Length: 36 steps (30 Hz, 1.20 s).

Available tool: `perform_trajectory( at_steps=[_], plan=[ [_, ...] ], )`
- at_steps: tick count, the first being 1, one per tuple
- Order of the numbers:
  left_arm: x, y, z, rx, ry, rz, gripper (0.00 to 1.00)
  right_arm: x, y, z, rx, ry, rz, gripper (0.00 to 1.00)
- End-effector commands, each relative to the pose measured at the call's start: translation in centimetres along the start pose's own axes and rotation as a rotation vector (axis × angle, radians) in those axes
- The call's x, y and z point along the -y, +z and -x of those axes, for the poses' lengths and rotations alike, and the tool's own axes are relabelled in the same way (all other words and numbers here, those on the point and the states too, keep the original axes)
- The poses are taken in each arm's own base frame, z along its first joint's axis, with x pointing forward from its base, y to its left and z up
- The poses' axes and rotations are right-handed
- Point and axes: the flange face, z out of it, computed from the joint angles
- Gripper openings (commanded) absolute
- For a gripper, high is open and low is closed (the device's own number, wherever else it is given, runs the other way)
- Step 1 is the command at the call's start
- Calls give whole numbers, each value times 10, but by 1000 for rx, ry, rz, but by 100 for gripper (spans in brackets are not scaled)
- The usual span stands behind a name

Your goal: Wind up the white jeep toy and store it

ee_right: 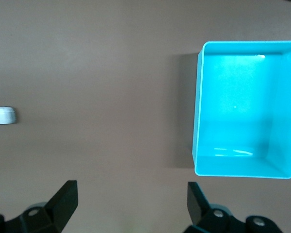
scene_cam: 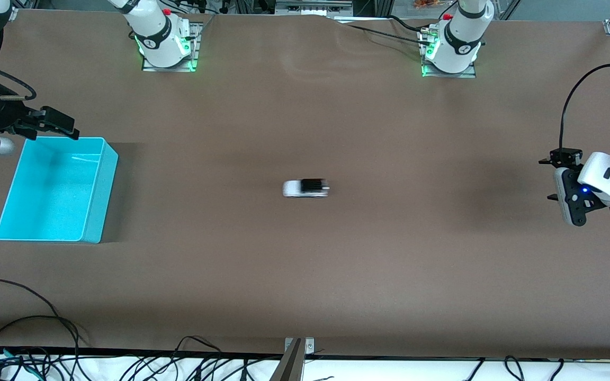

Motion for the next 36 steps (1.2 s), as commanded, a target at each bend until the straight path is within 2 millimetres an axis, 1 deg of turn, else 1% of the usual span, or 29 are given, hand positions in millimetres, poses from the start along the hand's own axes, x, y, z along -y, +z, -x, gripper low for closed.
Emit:
perform_trajectory(
  at_steps=[1,4,6,7,9,15,17,18,21,23,24,27,28,30,34,36],
  plan=[
    [-20,-13,-9,29,-58,16,100,5,-9,-2,-13,0,12,100],
    [-30,-15,-21,35,-84,30,100,6,-9,-2,-13,-4,15,100],
    [-42,-27,-29,34,-117,14,100,7,-8,-2,-12,-3,14,100],
    [-50,-32,-36,37,-137,6,100,8,-9,-2,-13,-4,15,100],
    [-65,-38,-49,45,-170,14,100,8,-8,-2,-8,-3,16,100],
    [-92,-51,-70,58,-240,-14,100,8,-5,-2,-2,-3,17,100],
    [-105,-58,-78,64,-267,-35,100,8,-5,-2,-2,-3,17,100],
    [-109,-57,-83,73,-286,-39,100,9,-5,-2,-2,-6,17,100],
    [-122,-59,-84,70,-355,-46,100,10,-2,-4,4,-12,19,100],
    [-127,-63,-83,63,-409,-55,100,9,6,-5,25,-11,20,100],
    [-129,-63,-83,62,-428,-59,100,9,7,-6,25,-11,20,100],
    [-142,-68,-92,63,-467,-81,100,11,9,-9,22,-16,38,100],
    [-144,-69,-93,58,-485,-91,100,15,9,-9,22,-27,53,100],
    [-149,-75,-92,34,-530,-119,100,24,13,-8,35,-59,74,100],
    [-157,-79,-89,-28,-573,-188,100,25,14,-8,37,-69,75,100],
    [-162,-78,-87,-69,-574,-237,100,24,23,-13,52,-79,75,100]
  ],
)
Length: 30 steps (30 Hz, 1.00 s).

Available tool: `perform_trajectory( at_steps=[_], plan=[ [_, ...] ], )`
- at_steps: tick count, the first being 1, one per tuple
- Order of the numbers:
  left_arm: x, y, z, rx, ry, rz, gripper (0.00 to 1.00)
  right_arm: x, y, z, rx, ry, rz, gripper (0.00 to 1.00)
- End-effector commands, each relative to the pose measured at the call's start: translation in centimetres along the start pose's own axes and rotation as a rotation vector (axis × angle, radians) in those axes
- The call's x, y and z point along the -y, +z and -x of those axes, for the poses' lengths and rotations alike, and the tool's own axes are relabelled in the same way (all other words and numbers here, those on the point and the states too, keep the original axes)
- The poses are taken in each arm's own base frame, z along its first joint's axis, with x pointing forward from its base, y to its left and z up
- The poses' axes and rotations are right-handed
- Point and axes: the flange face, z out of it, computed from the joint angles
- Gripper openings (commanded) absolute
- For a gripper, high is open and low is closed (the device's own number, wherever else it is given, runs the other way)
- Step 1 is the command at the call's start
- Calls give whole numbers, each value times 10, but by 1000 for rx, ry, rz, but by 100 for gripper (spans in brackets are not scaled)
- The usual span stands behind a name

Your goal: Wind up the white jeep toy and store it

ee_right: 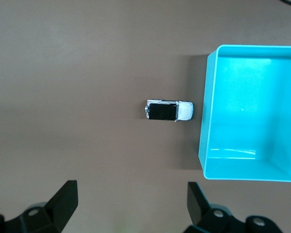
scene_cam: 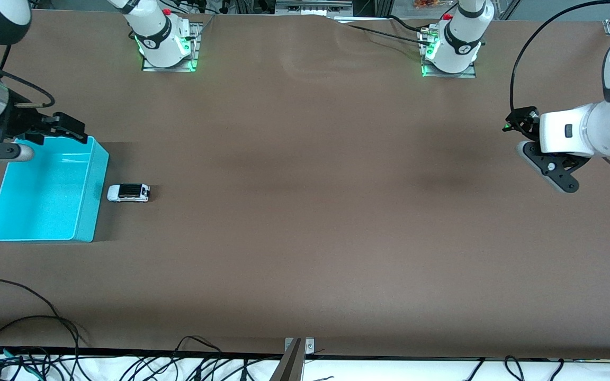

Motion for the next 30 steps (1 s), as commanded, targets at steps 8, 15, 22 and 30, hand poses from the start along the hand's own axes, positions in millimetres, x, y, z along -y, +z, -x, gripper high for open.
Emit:
perform_trajectory(
  at_steps=[8,15,22,30],
  plan=[
    [-26,-1,33,-177,-70,-161,100,-4,37,-18,82,-288,13,100],
    [-50,-4,33,-196,-294,-163,100,-7,68,-31,135,-524,-9,100],
    [-44,-6,28,-203,-361,-153,100,-7,105,-45,174,-735,-39,100],
    [-36,-17,18,-205,-404,-144,100,-8,153,-50,157,-951,-51,100]
  ],
)
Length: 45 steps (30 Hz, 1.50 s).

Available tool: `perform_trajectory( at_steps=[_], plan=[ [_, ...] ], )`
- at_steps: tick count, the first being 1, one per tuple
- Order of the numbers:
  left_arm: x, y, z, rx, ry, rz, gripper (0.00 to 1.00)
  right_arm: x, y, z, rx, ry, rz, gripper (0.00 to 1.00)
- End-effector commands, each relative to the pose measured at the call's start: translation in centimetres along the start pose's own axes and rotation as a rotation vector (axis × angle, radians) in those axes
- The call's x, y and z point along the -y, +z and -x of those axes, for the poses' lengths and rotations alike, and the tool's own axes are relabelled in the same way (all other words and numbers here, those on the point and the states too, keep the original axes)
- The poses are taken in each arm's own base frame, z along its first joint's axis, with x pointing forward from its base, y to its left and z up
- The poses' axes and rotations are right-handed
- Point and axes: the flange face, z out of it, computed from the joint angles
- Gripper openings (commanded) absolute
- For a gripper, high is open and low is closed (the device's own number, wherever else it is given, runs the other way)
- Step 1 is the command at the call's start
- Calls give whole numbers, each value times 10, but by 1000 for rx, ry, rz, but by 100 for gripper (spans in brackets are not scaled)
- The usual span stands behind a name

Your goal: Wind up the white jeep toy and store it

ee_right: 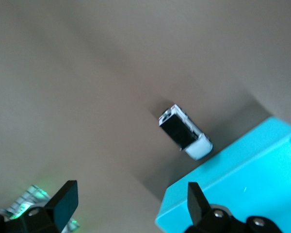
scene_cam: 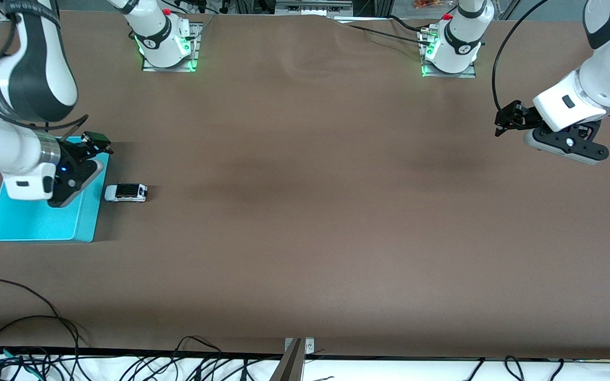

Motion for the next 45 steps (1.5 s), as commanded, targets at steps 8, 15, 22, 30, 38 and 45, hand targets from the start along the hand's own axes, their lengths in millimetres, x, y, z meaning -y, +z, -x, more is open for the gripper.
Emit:
perform_trajectory(
  at_steps=[8,15,22,30,38,45],
  plan=[
    [0,-5,-10,5,-99,-15,100,-13,76,1,-36,-374,74,100],
    [6,-18,-6,1,-113,-13,100,-22,125,17,-59,-475,111,100],
    [7,-22,-7,-4,-175,-12,100,-25,162,24,-74,-545,149,100],
    [12,-27,-1,2,-203,-9,100,-45,194,28,-77,-646,176,100],
    [22,-33,-1,-13,-220,-8,100,-49,211,35,-80,-678,192,100],
    [17,-34,-2,-15,-209,-2,100,-42,230,40,-88,-712,231,100]
  ],
)
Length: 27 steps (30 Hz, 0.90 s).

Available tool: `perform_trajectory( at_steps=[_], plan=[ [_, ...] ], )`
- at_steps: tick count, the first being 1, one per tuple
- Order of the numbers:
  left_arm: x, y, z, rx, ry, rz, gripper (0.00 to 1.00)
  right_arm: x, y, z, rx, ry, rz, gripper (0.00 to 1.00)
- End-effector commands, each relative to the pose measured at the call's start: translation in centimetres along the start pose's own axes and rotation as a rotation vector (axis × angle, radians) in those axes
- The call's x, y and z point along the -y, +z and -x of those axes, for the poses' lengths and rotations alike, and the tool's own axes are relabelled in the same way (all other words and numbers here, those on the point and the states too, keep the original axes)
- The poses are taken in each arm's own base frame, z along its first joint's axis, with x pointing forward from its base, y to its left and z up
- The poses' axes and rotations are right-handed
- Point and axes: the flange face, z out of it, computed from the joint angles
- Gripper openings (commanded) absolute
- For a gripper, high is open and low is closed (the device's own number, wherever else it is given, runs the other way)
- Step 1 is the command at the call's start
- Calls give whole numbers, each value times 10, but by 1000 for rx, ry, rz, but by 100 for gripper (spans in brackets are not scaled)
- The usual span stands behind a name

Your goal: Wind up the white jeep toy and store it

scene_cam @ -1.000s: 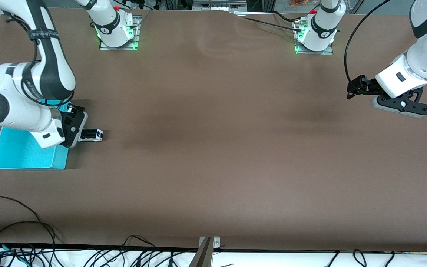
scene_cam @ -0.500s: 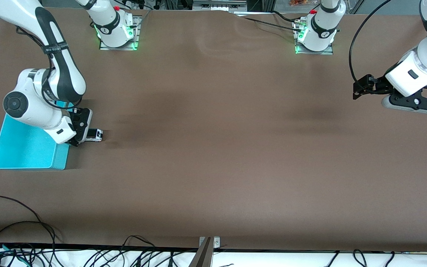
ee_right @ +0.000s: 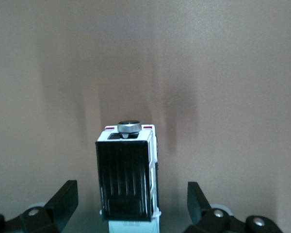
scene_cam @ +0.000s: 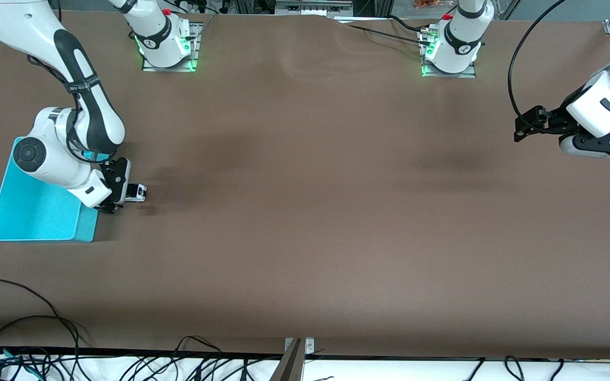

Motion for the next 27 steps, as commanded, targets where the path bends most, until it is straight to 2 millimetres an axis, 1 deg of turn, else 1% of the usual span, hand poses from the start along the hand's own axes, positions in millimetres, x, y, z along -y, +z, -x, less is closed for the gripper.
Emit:
perform_trajectory(
  at_steps=[1,6,8,14,19,24,27],
  plan=[
    [-4,-6,-2,5,4,-5,100,13,10,1,6,-67,45,100],
    [1,-6,-2,6,1,-5,100,13,10,1,6,-75,57,99],
    [0,-7,-2,5,4,-4,100,13,10,1,6,-75,57,89],
    [0,-7,-2,5,4,-4,100,13,14,0,6,-76,52,72],
    [0,-5,-1,12,4,-4,100,14,17,0,6,-76,45,44],
    [0,-6,-1,11,4,-4,100,12,13,-10,5,-95,48,23],
    [0,-5,-1,13,4,-4,100,9,7,-12,5,-95,60,19]
  ],
)
